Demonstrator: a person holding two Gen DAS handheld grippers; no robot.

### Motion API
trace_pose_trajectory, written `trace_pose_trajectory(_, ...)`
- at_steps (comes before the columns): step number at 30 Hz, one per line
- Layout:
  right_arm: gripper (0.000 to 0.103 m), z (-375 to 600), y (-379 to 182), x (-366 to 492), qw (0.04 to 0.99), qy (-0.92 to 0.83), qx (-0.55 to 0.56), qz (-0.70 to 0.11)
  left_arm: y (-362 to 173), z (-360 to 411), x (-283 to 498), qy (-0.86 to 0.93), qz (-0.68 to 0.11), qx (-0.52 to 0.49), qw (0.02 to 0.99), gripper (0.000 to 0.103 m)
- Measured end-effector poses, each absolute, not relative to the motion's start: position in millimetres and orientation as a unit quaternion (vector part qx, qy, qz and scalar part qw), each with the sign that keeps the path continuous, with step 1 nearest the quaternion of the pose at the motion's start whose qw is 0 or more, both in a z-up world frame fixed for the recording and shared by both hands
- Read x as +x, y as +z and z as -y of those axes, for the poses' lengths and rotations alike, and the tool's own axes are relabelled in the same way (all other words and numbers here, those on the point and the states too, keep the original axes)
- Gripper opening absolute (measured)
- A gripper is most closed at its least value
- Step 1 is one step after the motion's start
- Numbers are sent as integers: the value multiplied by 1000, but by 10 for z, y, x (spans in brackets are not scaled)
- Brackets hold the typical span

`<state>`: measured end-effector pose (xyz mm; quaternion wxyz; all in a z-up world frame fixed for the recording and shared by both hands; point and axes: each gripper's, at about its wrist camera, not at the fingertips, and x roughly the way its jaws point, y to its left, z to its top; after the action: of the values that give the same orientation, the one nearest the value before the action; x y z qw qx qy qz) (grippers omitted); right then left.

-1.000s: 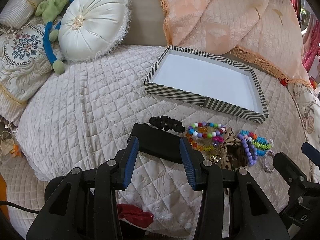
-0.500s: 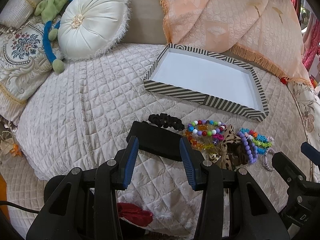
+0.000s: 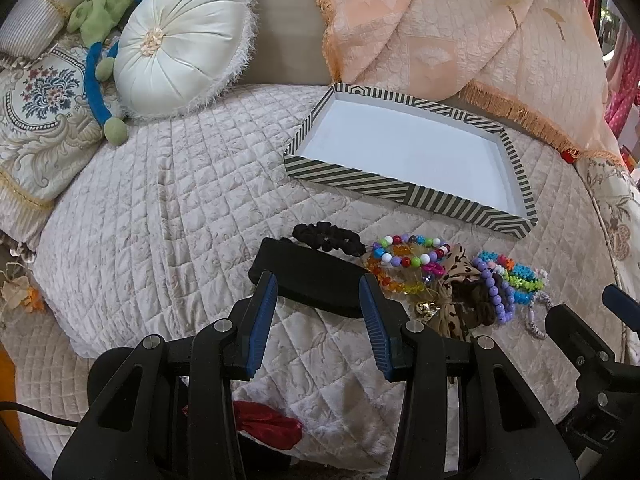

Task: Organize jewelry
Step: 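Position the open left gripper over the black fabric pouch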

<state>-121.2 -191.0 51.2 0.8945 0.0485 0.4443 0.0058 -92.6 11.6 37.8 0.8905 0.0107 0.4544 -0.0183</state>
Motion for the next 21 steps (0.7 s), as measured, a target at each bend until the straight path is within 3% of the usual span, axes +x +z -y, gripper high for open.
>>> trace_pose_trajectory(21, 102, 1837, 350, -1172, 879, 36, 47, -474, 362, -130, -1002, -30, -474, 18, 880, 42)
